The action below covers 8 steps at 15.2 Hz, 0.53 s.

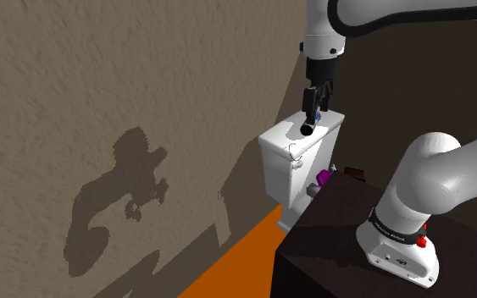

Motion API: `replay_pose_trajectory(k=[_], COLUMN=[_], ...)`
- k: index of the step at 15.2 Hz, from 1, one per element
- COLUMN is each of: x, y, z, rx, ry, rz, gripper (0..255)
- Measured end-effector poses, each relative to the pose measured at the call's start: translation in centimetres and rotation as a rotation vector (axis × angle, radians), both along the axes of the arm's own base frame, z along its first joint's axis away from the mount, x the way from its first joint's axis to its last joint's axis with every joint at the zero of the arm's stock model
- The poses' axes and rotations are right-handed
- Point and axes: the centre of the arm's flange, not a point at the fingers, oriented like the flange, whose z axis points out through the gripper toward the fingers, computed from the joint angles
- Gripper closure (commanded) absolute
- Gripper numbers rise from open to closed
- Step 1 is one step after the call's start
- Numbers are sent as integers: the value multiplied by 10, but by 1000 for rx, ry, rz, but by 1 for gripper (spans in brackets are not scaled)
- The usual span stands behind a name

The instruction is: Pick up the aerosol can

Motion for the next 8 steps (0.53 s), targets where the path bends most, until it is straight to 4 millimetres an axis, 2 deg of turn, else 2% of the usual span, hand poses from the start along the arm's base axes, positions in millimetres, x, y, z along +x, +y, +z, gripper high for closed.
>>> replay_pose_trajectory(k=[2,6,8], x=[4,40,57], y=[-2,-21,-38], z=[-2,-28,-39], rx=[-2,-18,-27], ry=[0,4,4], rz=[-13,-111,-165], gripper=[0,0,0])
